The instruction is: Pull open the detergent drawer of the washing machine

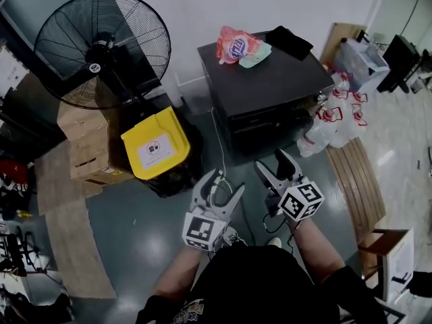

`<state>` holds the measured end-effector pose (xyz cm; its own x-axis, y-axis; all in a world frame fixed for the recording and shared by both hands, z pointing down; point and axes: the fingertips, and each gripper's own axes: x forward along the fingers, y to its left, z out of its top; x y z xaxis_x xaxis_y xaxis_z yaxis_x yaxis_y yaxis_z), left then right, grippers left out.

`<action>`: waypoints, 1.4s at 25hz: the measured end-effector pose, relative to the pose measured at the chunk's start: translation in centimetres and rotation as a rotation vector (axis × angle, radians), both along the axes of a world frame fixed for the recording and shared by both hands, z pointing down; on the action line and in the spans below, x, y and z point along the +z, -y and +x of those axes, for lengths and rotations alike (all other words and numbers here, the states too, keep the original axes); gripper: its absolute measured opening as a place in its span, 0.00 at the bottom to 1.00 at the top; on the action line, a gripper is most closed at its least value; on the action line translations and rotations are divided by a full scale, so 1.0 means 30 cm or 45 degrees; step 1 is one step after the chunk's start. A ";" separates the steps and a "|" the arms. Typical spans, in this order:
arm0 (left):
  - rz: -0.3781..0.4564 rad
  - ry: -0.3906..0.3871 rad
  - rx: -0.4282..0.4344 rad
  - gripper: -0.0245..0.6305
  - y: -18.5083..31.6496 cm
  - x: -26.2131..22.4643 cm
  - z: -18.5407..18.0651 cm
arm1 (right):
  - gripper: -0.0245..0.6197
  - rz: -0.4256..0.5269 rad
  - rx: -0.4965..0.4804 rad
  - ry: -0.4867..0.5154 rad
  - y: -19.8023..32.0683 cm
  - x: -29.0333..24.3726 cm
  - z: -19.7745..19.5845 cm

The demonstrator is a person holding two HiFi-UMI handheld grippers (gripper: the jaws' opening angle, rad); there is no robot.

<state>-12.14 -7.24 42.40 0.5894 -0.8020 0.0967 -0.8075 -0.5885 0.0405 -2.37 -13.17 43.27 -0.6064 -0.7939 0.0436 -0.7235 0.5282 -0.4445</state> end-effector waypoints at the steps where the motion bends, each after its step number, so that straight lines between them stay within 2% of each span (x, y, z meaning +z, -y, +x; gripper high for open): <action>1: 0.009 -0.002 0.008 0.47 0.009 -0.001 -0.012 | 0.62 -0.007 0.009 0.020 0.013 0.003 -0.015; 8: 0.021 -0.015 0.065 0.47 0.049 -0.026 -0.081 | 0.66 -0.066 0.057 0.113 0.087 0.036 -0.095; 12: -0.014 -0.038 0.062 0.47 0.055 -0.030 -0.106 | 0.68 -0.130 0.071 0.197 0.122 0.073 -0.114; 18: 0.010 -0.042 0.039 0.47 0.080 0.016 -0.129 | 0.68 -0.231 0.074 0.308 0.196 0.157 -0.121; 22: -0.029 -0.035 0.024 0.47 0.108 0.026 -0.118 | 0.68 -0.341 0.090 0.389 0.260 0.240 -0.098; 29: -0.071 -0.019 0.008 0.47 0.211 0.090 -0.053 | 0.69 -0.502 0.103 0.609 0.404 0.393 -0.052; 33: -0.127 -0.019 0.008 0.47 0.285 0.114 -0.014 | 0.73 -0.701 0.187 0.737 0.473 0.517 -0.009; 35: -0.158 -0.011 0.007 0.47 0.320 0.132 -0.001 | 0.75 -0.746 0.206 0.762 0.513 0.563 0.009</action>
<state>-12.16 -16.83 46.35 0.5950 -0.7809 0.1902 -0.8035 -0.5830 0.1202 -2.10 -28.56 60.17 -0.5396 -0.8218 0.1828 -0.3263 0.0041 -0.9452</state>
